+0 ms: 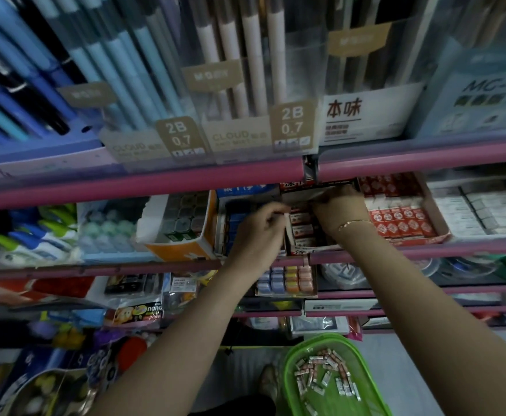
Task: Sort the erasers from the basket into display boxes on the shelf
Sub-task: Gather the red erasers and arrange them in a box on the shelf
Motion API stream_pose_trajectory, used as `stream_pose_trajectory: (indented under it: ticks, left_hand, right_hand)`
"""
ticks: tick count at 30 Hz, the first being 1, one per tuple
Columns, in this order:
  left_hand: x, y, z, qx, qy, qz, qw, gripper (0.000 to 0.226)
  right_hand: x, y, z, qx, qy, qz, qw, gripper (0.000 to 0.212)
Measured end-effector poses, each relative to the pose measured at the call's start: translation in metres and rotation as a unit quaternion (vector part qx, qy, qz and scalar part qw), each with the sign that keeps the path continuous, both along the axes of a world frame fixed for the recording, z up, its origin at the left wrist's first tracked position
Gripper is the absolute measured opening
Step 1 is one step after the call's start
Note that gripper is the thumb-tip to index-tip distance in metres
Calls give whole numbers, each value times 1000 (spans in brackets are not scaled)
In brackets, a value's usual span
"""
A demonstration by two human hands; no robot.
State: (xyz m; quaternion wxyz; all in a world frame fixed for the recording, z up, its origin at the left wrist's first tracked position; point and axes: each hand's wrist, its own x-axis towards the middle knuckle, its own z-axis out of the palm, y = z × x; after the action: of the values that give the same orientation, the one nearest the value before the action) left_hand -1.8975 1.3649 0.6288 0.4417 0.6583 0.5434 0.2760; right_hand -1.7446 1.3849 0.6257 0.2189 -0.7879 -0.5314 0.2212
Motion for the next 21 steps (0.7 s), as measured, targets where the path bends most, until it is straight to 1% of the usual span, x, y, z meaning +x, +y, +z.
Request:
stream_pose_trajectory:
  ticks: [1,2,3,4,5,6,7,8,10,11,12,13,15,16,17,19,20,21]
  left_hand:
    - [1,1,4,-55,-99,33,993,32]
    - [3,3,7,-116,-211,62,968,40]
    - [5,5,10,-171,-317,82,929,44]
    - [8,6,13,-212,-400,90,887,44]
    - [12,6,17,-239,-458,91,852,41]
    - [15,5,20,-254,-498,93,824,36]
    - [19,3,22,-261,-522,96,806,32]
    - [24,0,23,-266,-529,102,799,32]
    - [32,-4,24,-277,-517,110,803,37]
    - [34,-6,24,-277,-502,110,812,38]
    - [36,-7,23,-269,-475,106,831,35]
    - [36,-8,21,-249,-425,103,864,29]
    - [33,-7,17,-191,-273,90,939,22]
    - [31,-6,14,-169,-199,74,963,22]
    - [29,-5,12,-159,-147,54,975,21]
    - [28,-2,11,-148,-96,6,984,15]
    - [29,0,11,-141,-79,-13,987,17]
    - [30,3,13,-138,-67,-24,988,20]
  right_hand:
    - [2,-7,8,16,30,-4,999,22]
    - [4,-15,16,30,100,-12,994,19]
    - [4,-24,25,34,218,-22,975,15]
    - [4,-35,35,24,351,-25,936,12]
    - [3,-44,43,4,459,-19,888,9]
    - [2,-51,47,-17,515,-4,857,9]
    - [0,-55,48,-32,533,11,846,14]
    - [-1,-59,47,-33,535,18,844,20]
    - [-3,-60,45,-1,523,-3,853,22]
    - [-1,-61,44,9,513,-13,858,23]
    - [3,-61,43,10,496,-12,868,25]
    - [6,-62,43,3,470,4,883,28]
    - [14,-64,42,-18,407,51,912,37]
    - [17,-65,42,-30,360,79,929,40]
    - [19,-66,43,-43,304,110,945,41]
    - [24,-65,43,-49,188,159,968,41]
    - [27,-64,43,-34,150,163,975,41]
    - [30,-61,44,-16,141,160,977,40]
